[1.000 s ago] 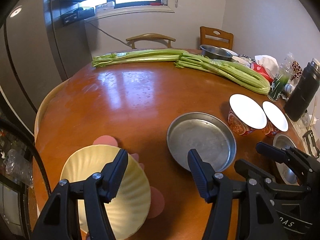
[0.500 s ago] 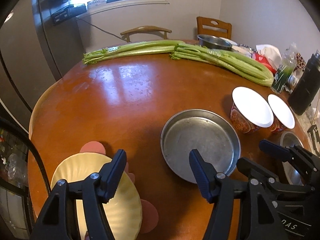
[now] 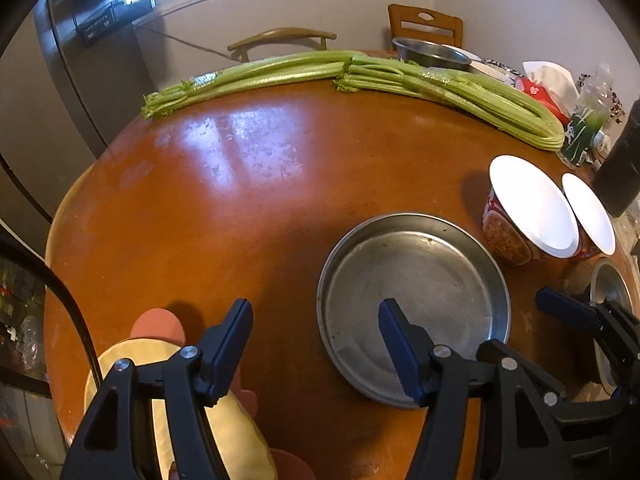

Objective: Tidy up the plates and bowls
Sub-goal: 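Move the left gripper to the silver tray's rim and grasp it, then lift the silver tray with the left gripper and carry it over the cream dish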

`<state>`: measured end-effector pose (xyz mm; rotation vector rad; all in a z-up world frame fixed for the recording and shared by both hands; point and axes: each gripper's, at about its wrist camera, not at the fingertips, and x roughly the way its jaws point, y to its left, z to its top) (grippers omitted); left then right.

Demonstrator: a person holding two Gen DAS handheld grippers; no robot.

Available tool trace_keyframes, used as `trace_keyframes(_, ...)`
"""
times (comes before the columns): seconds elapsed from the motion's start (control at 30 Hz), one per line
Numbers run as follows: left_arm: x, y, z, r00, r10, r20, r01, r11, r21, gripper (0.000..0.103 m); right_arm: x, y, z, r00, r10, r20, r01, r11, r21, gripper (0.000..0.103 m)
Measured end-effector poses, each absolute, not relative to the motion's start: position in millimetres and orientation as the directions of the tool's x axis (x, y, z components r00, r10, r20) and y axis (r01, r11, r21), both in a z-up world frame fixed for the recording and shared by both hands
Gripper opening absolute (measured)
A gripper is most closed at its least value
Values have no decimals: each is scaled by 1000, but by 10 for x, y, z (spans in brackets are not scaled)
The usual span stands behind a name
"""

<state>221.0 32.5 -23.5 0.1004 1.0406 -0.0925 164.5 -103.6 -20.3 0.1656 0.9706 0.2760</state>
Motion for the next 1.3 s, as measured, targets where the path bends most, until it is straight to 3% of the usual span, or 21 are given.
trace_keyframes(0.2, 2284, 307, -305, 484, -47, -874, 133, 991, 20, 65, 1701, -1008, -284, 523, 271, -808, -150, 963, 226, 77)
trace_keyframes(0.4, 2329, 260, -362, 466, -42, -884, 148, 989, 31, 63, 1756, -988, -346, 507, 274, -817, -149, 962, 229, 65)
trace_keyframes(0.63, 2349, 202, -477, 413, -86, -907, 177, 984, -13, 38, 1768, -926, -410, 486, 285, -826, -177, 958, 226, 52)
trace_keyframes(1.3, 2165, 297, -272, 486, -49, -873, 138, 990, 22, 36, 1665, -823, -251, 522, 310, -794, -229, 948, 219, 52)
